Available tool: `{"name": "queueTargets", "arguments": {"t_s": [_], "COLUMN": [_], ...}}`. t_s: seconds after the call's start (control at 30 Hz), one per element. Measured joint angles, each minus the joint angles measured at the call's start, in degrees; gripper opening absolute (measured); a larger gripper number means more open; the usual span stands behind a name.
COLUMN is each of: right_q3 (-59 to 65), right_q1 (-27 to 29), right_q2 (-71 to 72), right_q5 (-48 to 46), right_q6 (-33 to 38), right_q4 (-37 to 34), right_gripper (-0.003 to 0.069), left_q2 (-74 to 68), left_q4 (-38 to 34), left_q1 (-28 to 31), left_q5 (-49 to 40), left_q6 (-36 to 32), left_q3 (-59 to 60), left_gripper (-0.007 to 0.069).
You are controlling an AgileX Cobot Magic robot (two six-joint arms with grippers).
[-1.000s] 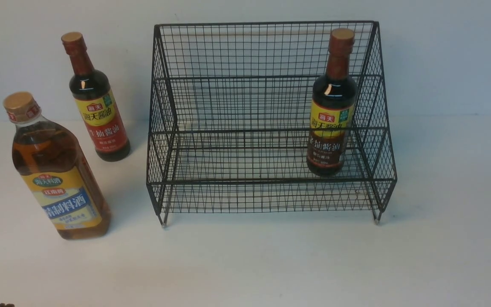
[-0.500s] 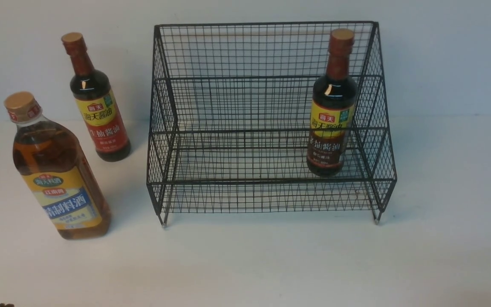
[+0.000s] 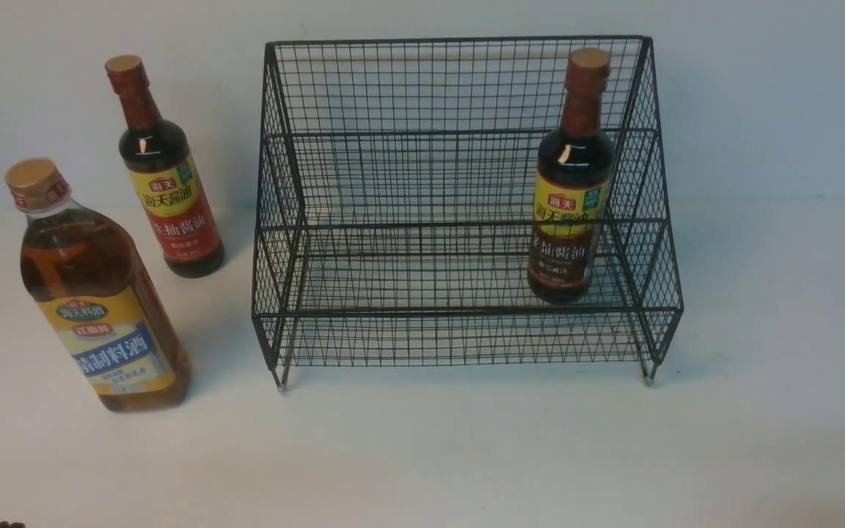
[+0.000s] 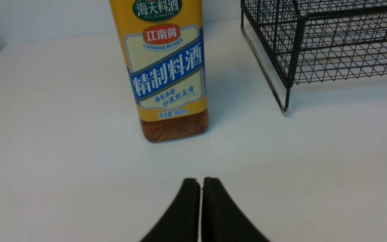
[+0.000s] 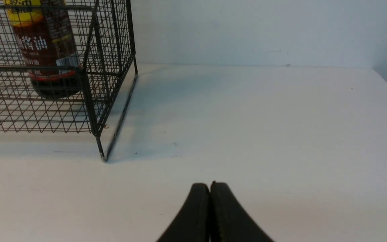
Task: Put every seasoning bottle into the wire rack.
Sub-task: Use the left arm to grab the condiment bottle closest to it
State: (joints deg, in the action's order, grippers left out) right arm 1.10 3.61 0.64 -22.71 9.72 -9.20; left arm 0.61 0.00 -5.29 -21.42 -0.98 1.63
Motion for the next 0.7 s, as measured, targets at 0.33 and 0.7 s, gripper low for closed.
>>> {"name": "queueTargets", "arguments": {"t_s": [0.33,0.7], "right_q3": [0.0,0.0], "right_q1": [0.0,0.0], "right_q2": [0.0,0.0], "right_q5": [0.0,0.0], "right_q6": [-0.2,-0.2], "right_q4": [0.0,0.0], "right_gripper": [-0.0015,-0.0015], "left_q2": [0.0,0.0], "left_q4": [0.0,0.0], "left_q1": [0.0,0.0], "left_q5": [0.0,0.4], "left_q6": [0.0,0.0], "left_q3": [0.0,0.0], "left_gripper": [-0.0005,-0.0005]}}
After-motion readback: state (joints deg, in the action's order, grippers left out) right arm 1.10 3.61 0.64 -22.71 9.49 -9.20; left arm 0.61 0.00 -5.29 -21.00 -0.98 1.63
